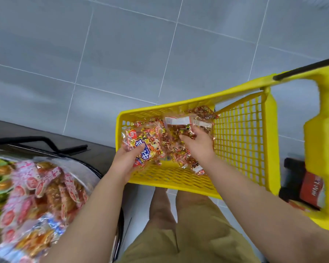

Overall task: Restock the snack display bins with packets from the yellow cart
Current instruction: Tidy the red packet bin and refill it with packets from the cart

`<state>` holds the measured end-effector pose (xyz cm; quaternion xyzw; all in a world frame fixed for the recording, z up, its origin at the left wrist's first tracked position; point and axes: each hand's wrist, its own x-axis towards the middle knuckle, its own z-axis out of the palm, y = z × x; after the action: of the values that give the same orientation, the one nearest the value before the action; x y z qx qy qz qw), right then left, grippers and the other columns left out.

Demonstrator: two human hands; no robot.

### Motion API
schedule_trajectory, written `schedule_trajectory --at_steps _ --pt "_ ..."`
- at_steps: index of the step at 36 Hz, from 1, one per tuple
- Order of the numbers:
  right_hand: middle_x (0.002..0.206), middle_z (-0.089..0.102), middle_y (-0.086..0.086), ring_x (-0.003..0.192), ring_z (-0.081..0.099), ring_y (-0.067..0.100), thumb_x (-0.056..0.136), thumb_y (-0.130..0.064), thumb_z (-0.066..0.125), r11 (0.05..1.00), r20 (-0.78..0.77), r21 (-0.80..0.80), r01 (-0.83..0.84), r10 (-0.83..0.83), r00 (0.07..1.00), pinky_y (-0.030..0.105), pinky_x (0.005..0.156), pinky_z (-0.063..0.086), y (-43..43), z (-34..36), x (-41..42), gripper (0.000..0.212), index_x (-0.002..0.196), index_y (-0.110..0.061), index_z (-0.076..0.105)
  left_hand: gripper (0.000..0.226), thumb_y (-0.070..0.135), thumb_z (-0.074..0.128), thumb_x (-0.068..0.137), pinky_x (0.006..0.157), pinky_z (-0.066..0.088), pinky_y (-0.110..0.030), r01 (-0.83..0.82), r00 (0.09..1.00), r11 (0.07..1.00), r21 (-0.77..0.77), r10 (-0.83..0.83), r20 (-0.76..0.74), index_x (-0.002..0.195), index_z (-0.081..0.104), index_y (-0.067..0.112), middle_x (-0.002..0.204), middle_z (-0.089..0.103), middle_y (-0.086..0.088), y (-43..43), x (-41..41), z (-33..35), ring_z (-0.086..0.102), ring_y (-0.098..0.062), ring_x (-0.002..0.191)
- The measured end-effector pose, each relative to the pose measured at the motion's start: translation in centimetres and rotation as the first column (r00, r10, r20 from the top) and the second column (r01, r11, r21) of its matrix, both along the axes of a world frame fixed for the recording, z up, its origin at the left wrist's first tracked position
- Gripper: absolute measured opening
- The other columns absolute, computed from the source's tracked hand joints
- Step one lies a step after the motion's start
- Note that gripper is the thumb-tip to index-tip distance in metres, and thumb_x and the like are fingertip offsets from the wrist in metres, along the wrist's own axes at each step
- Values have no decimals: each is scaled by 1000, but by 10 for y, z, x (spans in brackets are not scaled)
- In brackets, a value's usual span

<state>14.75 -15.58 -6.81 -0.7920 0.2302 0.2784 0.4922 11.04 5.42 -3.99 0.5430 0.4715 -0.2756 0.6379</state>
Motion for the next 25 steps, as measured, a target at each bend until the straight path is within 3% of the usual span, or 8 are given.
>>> schedule_trajectory --at_steps 2,6,10,14,16,19,22,25 --pt "121 51 1 112 46 10 86 -20 65 998 79 31 -51 49 996 6 89 32 14 25 -8 44 128 -13 56 21 19 67 89 59 55 -28 4 999 999 -39 -3 42 105 59 30 91 75 7 2 -2 17 72 -11 79" --pt "137 44 0 130 38 11 83 -20 69 964 170 203 -169 136 976 25 107 31 36 70 -24 44 123 -28 54 19 14 63 90 59 57 -30 -39 991 992 -119 53 124 108 61 20 86 76 2 13 -8 52 73 -14 76" --pt "143 32 -8 136 27 6 84 -34 62 899 234 352 -261 185 954 13 100 25 48 110 -36 31 110 -44 48 21 9 60 90 58 56 -31 -10 978 989 -149 41 205 110 60 17 84 76 2 29 -17 85 73 -15 73" --pt "140 40 -5 126 40 10 96 -17 50 883 238 405 -238 150 960 20 98 36 56 138 -38 24 104 -39 53 25 11 59 89 62 58 -33 46 970 983 -180 0 244 115 58 14 87 74 -2 45 -33 115 71 -18 73" --pt "130 50 -3 118 50 13 93 -16 55 880 232 382 -281 203 951 19 86 46 58 151 -38 31 107 -43 50 31 13 62 84 63 59 -32 78 961 976 -201 -20 276 114 59 15 89 75 -3 52 -44 129 72 -19 74" --pt "123 45 -19 109 50 2 84 -21 69 842 218 354 -406 348 912 8 73 46 56 165 -38 62 127 -49 33 31 11 62 82 67 59 -33 103 952 973 -206 -36 304 112 60 17 95 75 -6 62 -64 146 72 -20 79" --pt "140 35 -16 126 38 4 68 -36 79 775 188 298 -557 524 831 20 99 33 57 173 -40 92 142 -44 24 19 4 57 90 56 57 -26 114 947 976 -188 -49 319 106 58 14 82 76 -1 65 -85 163 73 -14 70" --pt "142 40 -8 127 36 5 46 -56 81 726 170 205 -656 634 754 26 105 30 65 177 -43 103 137 -40 36 19 4 60 90 49 51 -15 112 936 989 -95 -72 346 96 54 21 68 73 13 63 -106 172 69 -1 61"
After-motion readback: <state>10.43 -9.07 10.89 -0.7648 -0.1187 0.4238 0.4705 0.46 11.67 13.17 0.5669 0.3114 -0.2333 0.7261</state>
